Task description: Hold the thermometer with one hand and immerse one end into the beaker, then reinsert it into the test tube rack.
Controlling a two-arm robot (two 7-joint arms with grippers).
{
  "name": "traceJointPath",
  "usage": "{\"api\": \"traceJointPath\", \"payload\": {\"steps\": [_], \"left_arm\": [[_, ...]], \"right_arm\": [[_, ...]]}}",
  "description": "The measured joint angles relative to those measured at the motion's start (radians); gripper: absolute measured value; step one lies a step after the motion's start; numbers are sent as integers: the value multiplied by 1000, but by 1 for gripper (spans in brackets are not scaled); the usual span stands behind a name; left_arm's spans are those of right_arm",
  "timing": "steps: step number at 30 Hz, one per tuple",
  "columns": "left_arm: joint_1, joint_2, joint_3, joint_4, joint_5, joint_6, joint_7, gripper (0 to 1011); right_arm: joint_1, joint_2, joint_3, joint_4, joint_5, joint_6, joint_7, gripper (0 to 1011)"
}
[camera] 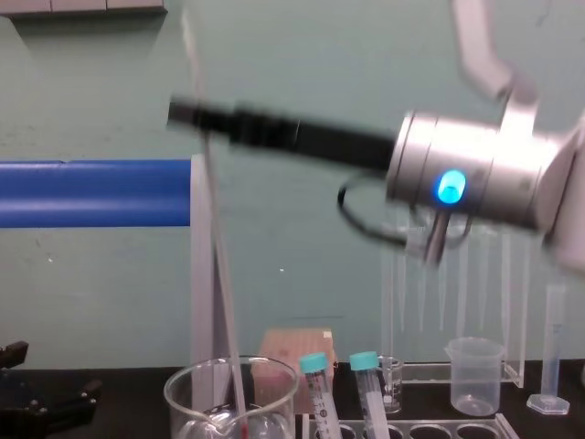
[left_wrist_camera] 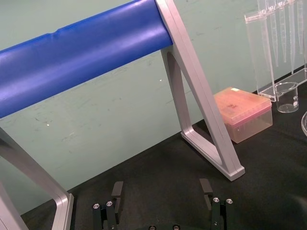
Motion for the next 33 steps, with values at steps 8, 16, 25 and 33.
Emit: {"api": "traceJointPath", "payload": {"steps": [8,16,25,33], "left_arm": [[0,0,0,0,0,0,0,1008],[0,0,0,0,0,0,0,1008],[0,0,0,0,0,0,0,1008],[0,0,0,0,0,0,0,1008]], "right_arm": [[18,79,100,-209,84,48,-63,56],[-57,207,178,-346,126,68,-138,56],[-212,315,207,-387,152,41,-182,56],[-255,330,197,-352,144,7,-178,56]]}}
